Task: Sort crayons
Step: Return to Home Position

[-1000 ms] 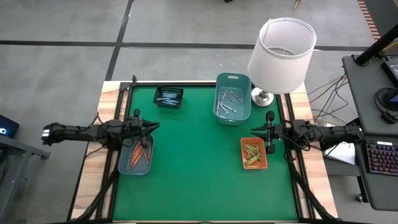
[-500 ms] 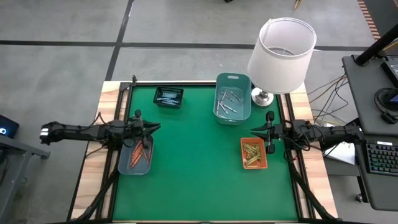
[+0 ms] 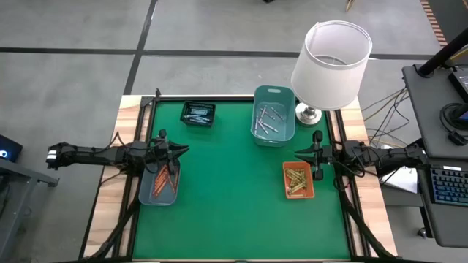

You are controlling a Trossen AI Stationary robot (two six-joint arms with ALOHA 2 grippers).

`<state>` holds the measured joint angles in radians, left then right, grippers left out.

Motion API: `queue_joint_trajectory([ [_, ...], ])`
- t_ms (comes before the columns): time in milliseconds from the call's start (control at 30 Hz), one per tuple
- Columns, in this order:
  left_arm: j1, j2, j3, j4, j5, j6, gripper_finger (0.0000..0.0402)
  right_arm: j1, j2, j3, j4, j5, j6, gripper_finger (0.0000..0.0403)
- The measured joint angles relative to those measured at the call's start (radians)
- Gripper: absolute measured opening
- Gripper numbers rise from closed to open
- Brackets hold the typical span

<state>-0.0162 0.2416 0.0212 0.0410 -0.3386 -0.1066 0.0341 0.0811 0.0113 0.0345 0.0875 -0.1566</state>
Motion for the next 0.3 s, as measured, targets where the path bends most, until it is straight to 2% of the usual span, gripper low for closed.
queue_joint_trajectory([
  [300,0.000,0.003,0.000,0.002,0.000,0.000,0.0035,0.000,0.000,0.000,0.000,0.000,0.000,0.0050],
])
